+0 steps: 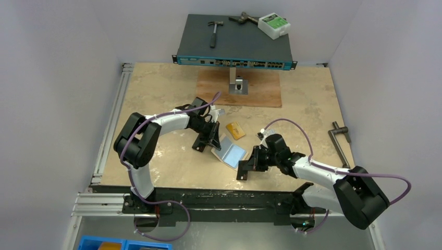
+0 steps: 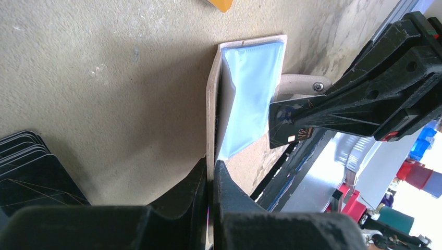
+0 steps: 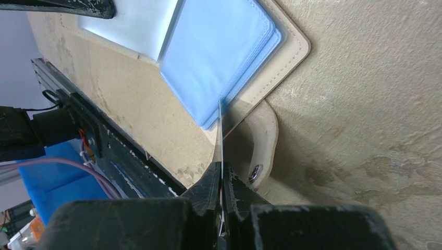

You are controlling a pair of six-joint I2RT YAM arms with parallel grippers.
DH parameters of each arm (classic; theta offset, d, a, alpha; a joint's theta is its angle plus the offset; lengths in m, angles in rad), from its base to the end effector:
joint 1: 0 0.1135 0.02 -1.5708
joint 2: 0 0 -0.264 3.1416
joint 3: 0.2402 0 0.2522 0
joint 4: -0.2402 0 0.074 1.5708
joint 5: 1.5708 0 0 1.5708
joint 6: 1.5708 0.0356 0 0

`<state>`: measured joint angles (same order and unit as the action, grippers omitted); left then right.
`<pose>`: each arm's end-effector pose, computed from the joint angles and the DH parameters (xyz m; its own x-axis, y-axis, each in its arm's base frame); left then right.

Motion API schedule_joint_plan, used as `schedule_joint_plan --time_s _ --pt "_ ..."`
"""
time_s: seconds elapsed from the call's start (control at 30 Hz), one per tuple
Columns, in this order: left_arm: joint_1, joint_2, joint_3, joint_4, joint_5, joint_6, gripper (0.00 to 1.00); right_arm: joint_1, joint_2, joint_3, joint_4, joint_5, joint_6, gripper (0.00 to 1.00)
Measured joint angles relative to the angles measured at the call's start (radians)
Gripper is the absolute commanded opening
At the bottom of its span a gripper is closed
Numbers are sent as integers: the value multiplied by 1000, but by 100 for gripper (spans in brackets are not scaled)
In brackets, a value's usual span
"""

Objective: Put the credit cards into the card holder
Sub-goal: Open the card holder at the center of the board.

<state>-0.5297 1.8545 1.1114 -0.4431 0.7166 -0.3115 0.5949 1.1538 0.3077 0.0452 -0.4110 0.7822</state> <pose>0.2926 -0.1984 0.1519 -0.9434 0.2846 -0.1705 0.3199 0.6444 -0.6945 0.1532 0.1208 0.1347 -0.9463 0.1399 -0.2916 -0.1087 0.7116 0.6941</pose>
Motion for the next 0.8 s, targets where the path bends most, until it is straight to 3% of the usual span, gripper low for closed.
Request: schedule_joint_plan --time_s 0.8 --pt "-5 -9 0 -1 0 2 3 0 5 0 1 -1 0 0"
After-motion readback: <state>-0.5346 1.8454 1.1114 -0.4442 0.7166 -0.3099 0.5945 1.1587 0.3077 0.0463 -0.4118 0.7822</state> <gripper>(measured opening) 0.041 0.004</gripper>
